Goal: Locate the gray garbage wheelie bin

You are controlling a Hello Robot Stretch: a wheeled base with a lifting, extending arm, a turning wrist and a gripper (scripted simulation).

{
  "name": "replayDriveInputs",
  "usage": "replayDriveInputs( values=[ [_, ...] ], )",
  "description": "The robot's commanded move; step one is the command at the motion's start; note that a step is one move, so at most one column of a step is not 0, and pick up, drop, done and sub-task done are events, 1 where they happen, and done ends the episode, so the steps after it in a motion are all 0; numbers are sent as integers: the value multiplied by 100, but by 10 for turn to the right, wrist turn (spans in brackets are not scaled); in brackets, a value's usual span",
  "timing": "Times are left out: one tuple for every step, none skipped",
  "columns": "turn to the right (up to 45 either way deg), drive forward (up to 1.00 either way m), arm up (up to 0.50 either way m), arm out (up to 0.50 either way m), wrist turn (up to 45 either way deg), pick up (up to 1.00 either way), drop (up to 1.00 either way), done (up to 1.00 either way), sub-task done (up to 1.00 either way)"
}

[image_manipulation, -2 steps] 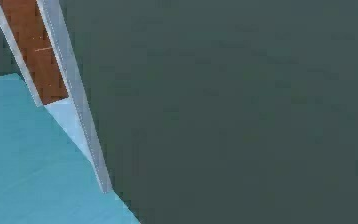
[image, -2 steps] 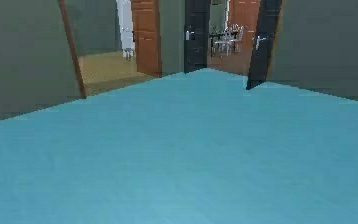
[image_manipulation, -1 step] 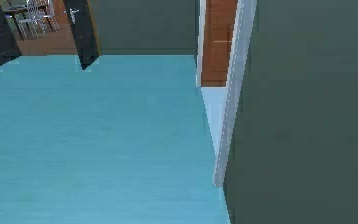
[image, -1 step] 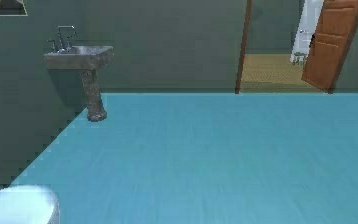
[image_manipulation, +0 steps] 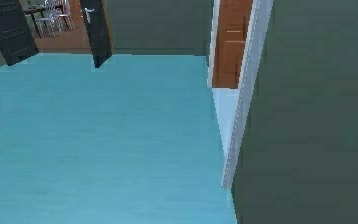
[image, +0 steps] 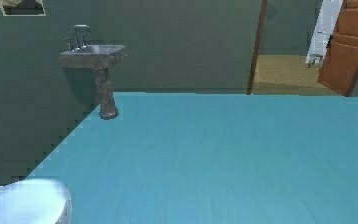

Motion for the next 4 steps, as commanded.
replayDriveInputs(
  values=[
    [0,10,0,0,0,0,0,0,0],
    [300,0,0,0,0,0,0,0,0],
    [30,0,0,0,0,0,0,0,0],
    [0,100,0,0,0,0,0,0,0]
  ],
)
